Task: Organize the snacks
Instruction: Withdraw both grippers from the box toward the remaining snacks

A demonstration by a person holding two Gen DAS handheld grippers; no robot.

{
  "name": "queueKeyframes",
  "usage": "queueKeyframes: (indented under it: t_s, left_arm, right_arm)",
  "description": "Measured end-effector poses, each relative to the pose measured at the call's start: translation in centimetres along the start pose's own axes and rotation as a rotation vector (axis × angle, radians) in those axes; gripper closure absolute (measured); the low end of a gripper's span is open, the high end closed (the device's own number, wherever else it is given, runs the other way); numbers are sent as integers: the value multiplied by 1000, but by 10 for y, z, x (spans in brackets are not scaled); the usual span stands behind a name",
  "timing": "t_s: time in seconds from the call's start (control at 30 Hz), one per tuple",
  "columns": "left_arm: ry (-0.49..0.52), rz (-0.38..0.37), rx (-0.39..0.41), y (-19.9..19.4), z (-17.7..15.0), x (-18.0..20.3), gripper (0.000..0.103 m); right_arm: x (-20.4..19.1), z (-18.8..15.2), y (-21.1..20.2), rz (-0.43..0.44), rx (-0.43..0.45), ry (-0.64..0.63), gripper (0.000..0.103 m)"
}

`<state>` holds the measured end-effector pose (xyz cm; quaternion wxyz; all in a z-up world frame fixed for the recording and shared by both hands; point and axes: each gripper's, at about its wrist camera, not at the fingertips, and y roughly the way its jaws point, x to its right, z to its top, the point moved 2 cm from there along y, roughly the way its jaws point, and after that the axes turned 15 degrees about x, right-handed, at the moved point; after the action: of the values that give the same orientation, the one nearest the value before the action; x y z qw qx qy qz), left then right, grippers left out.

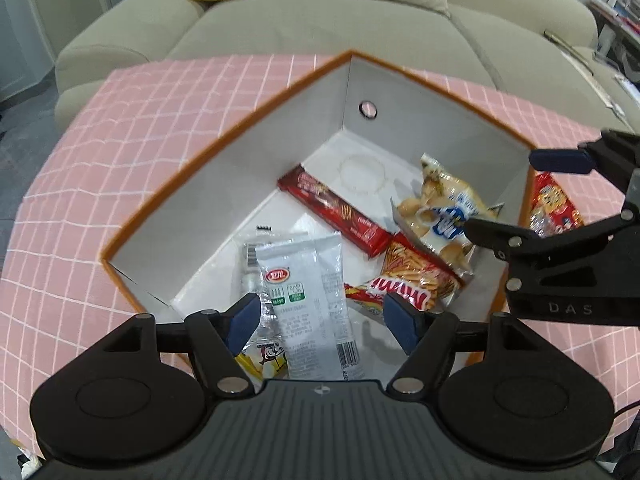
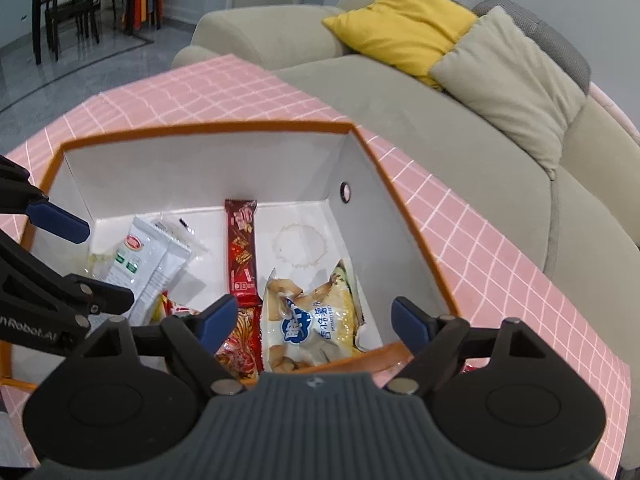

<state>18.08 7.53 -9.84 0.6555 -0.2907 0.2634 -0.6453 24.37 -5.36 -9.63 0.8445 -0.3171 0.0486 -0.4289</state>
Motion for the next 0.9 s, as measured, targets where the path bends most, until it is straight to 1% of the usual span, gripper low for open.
queueKeyframes:
  t_s: [0.03, 0.27, 0.47, 0.7, 0.9]
  left_arm:
    - [1, 2, 12, -4, 0, 1, 20]
    - [23, 4, 96, -33, 3, 15, 20]
    - [32, -13, 159, -60, 2, 33, 20]
    - [45, -44, 205, -87, -6, 61, 20]
    - [48, -93, 209, -92, -19, 89, 20]
  right_arm:
    - [1, 0, -6, -3, 8, 12, 19]
    - [9, -6, -47, -29, 68, 68, 18]
    - [19, -23, -83, -81, 111, 154, 16]
    - [32, -61, -120, -156, 124, 249, 15]
    - [43, -105, -144, -233, 102, 365, 15]
